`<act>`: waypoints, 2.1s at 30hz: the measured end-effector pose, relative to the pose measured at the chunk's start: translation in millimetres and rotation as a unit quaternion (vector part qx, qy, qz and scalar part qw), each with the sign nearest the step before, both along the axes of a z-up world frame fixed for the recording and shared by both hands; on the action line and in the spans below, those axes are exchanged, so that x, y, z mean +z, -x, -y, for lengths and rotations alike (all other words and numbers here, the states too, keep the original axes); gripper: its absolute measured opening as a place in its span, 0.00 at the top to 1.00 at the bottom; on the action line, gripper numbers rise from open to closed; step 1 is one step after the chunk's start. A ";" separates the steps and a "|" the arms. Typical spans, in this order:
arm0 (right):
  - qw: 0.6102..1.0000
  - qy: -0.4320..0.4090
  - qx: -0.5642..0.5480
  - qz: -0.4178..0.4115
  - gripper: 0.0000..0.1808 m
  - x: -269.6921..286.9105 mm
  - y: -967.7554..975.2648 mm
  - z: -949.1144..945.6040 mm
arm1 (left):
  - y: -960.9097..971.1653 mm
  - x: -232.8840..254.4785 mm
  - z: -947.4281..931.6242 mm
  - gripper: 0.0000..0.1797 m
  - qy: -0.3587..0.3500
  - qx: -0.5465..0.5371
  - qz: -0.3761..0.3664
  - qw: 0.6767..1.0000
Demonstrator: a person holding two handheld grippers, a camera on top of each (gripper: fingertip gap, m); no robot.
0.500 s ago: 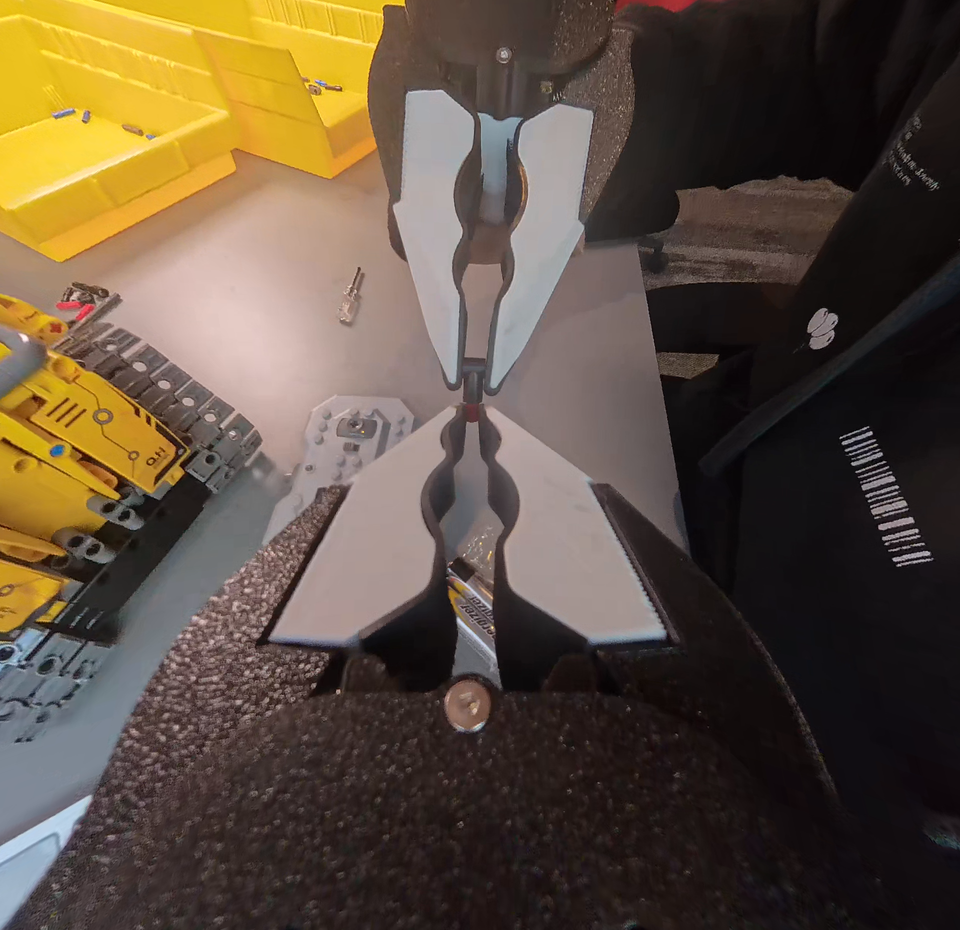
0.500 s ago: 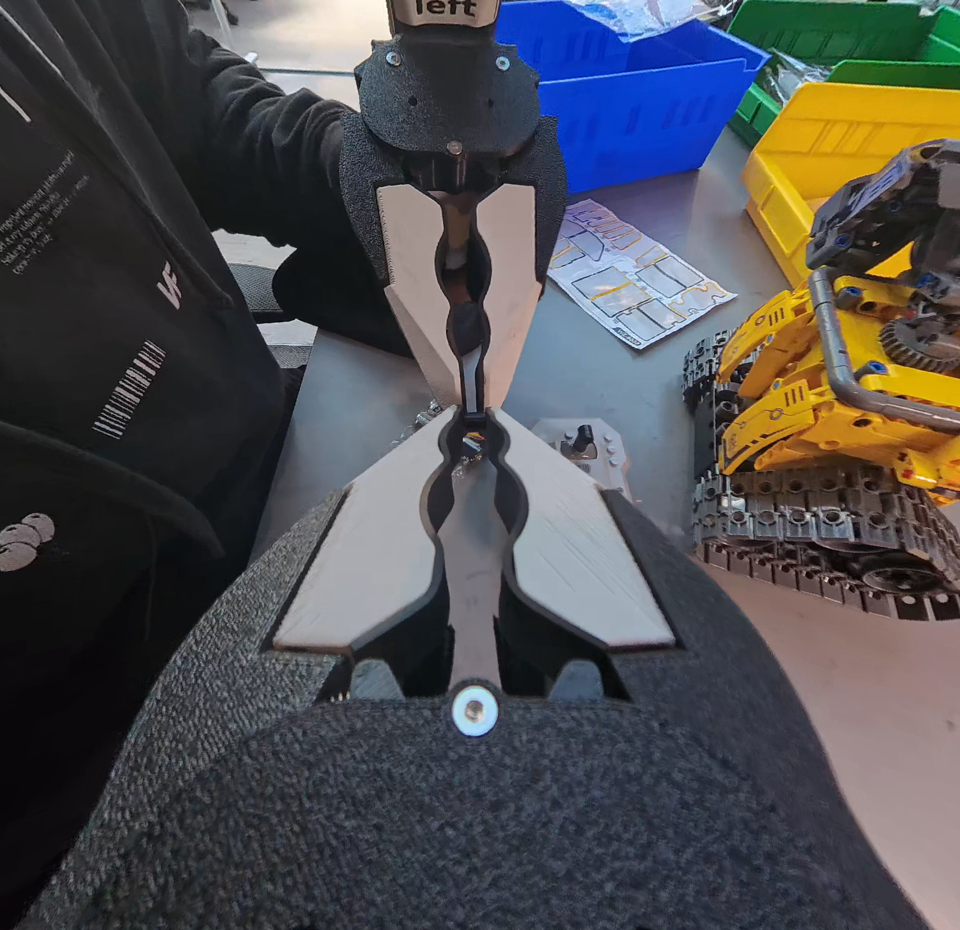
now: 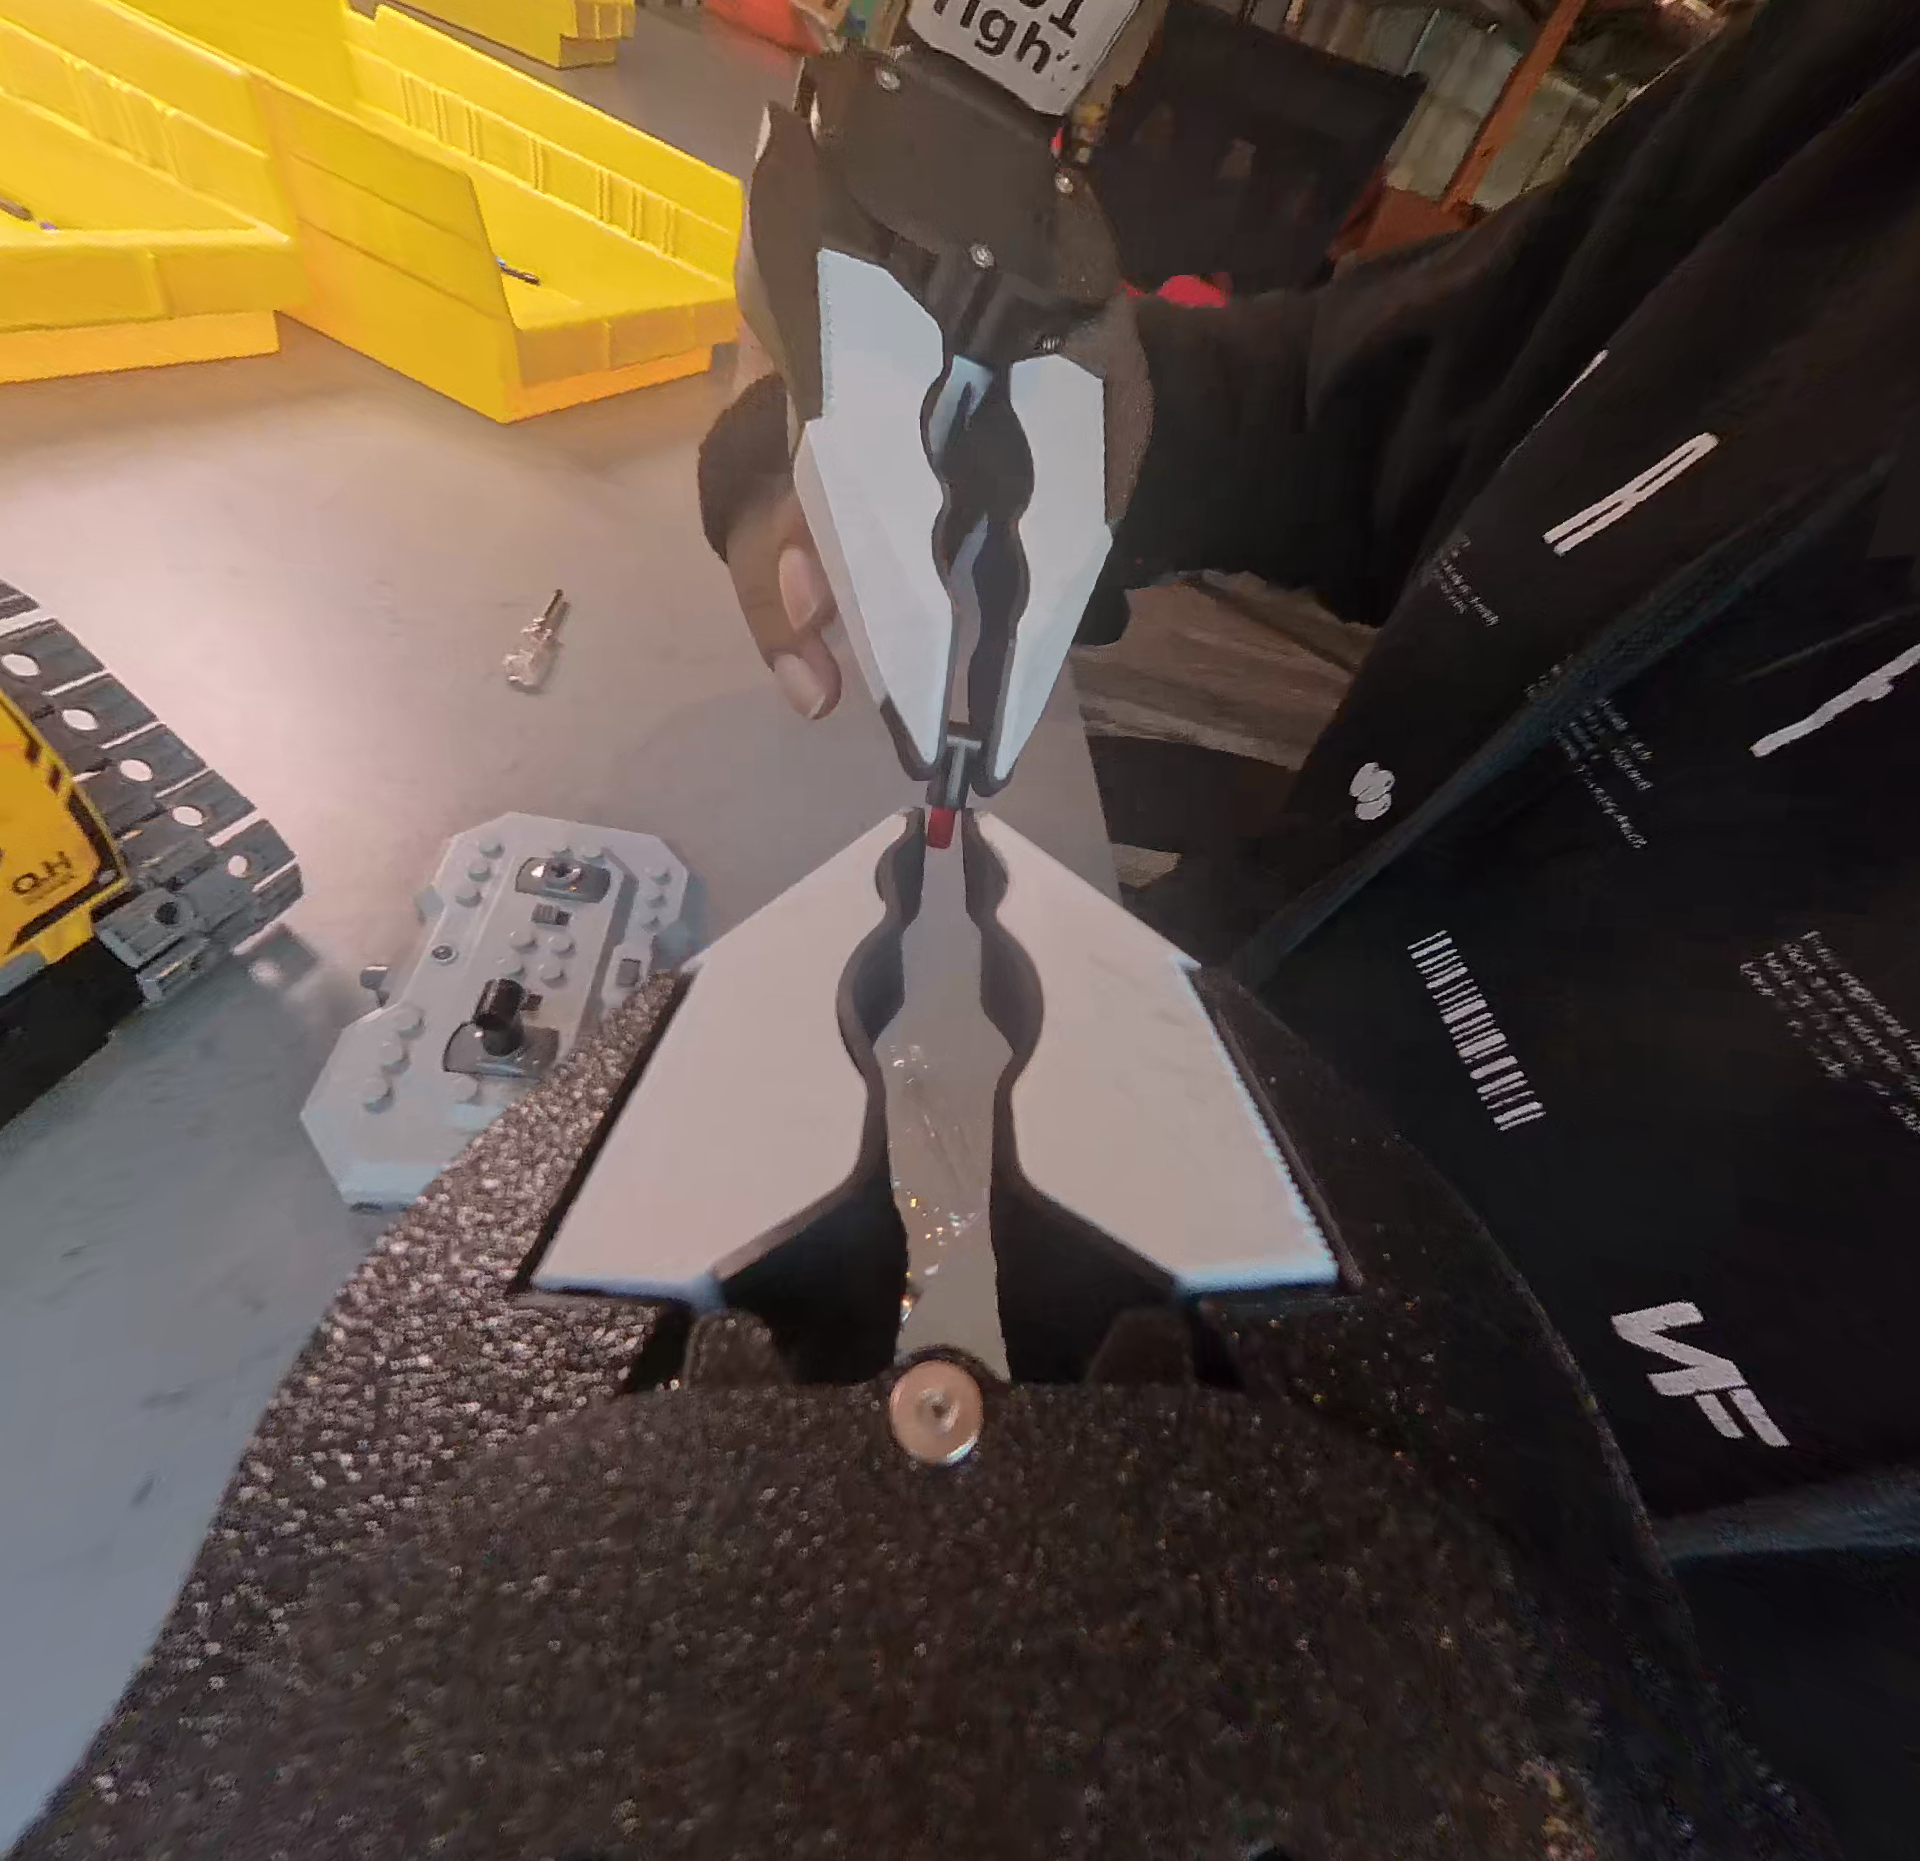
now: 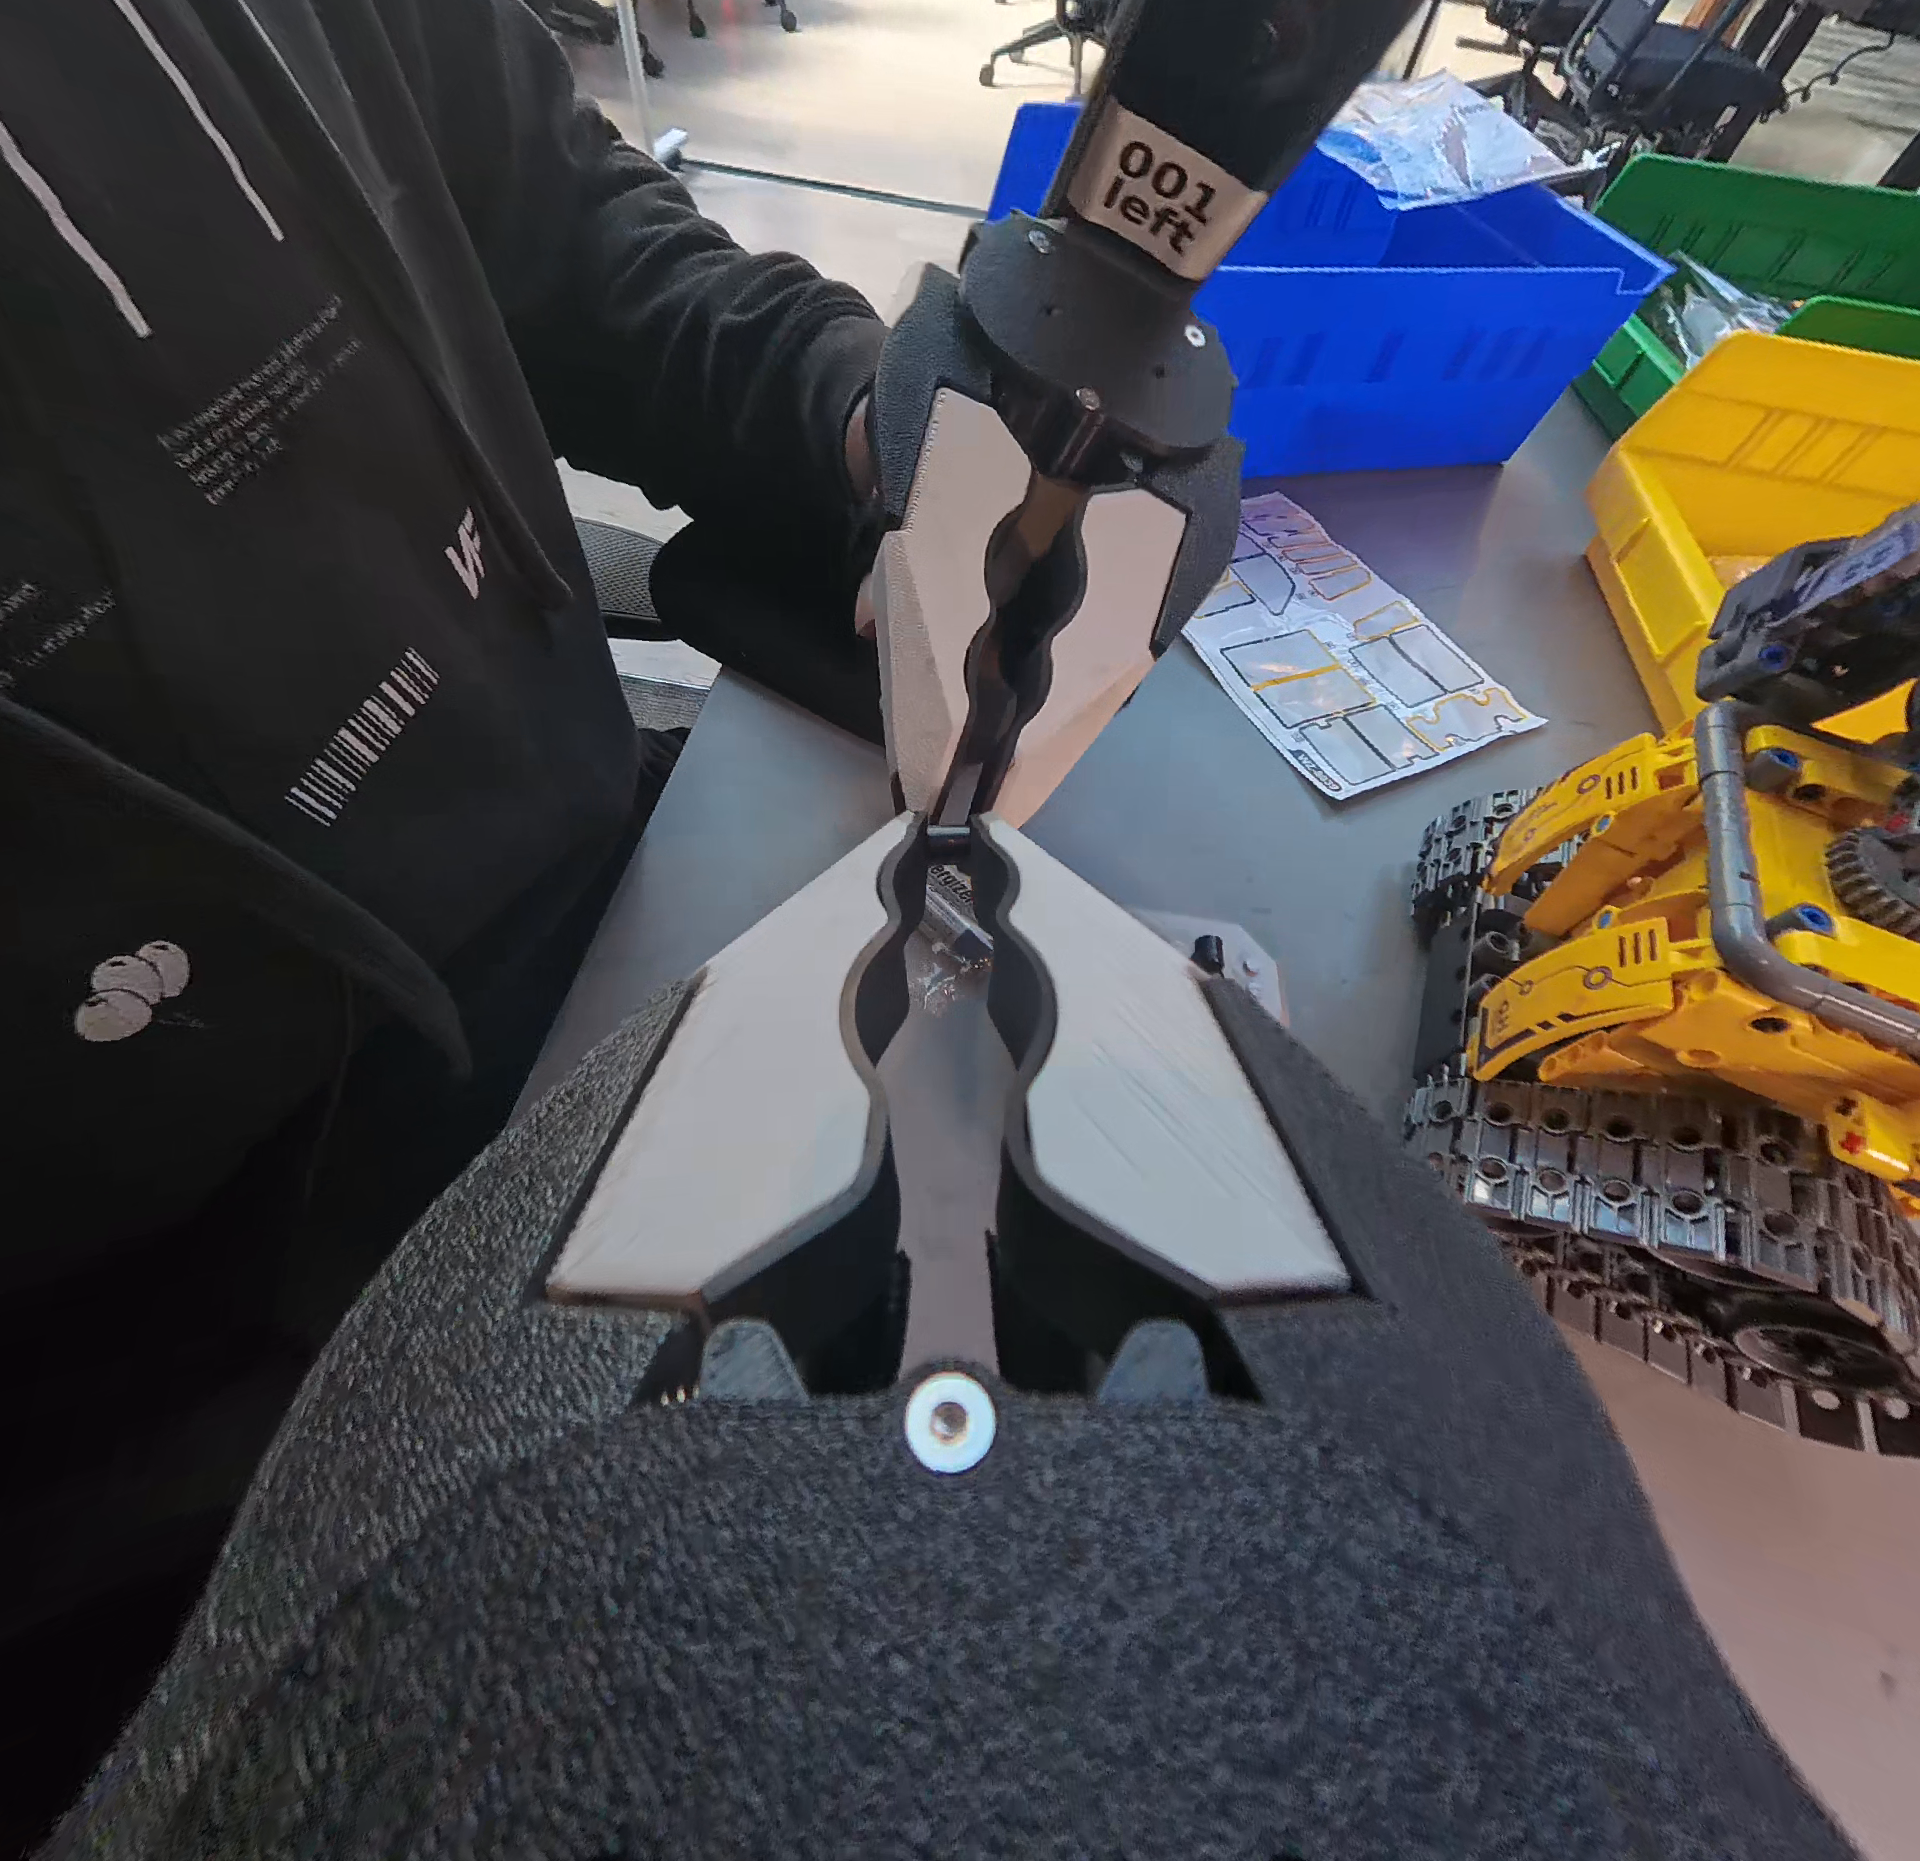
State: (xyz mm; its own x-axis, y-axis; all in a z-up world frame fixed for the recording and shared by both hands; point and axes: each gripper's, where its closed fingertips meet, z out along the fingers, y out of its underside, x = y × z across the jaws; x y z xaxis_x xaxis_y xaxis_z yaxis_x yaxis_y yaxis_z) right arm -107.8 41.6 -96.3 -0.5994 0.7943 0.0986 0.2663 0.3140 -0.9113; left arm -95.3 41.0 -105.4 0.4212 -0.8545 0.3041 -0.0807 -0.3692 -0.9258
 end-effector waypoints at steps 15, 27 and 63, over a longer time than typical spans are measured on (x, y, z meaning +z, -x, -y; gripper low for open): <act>1.000 0.004 -0.008 0.020 0.94 -2.9 1.1 0.2 | 2.0 0.7 0.4 0.97 -0.044 0.032 -0.016 0.998; 0.996 0.043 -0.070 0.041 0.93 -6.0 2.7 -10.2 | 11.5 -1.0 -16.6 0.98 -0.209 0.144 -0.189 0.949; 0.983 0.111 -0.134 0.063 0.93 -0.5 15.3 -22.2 | 22.2 -3.6 -25.9 0.99 -0.321 0.211 -0.314 0.868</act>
State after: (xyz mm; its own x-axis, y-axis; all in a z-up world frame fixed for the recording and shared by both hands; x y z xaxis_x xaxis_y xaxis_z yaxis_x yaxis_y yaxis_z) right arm -123.0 63.8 -96.8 -0.3621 0.9188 -0.1573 0.4275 0.0137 -0.9039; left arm -117.6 66.9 -109.0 0.6484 -0.4921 -0.5809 -0.6272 0.0874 -0.7740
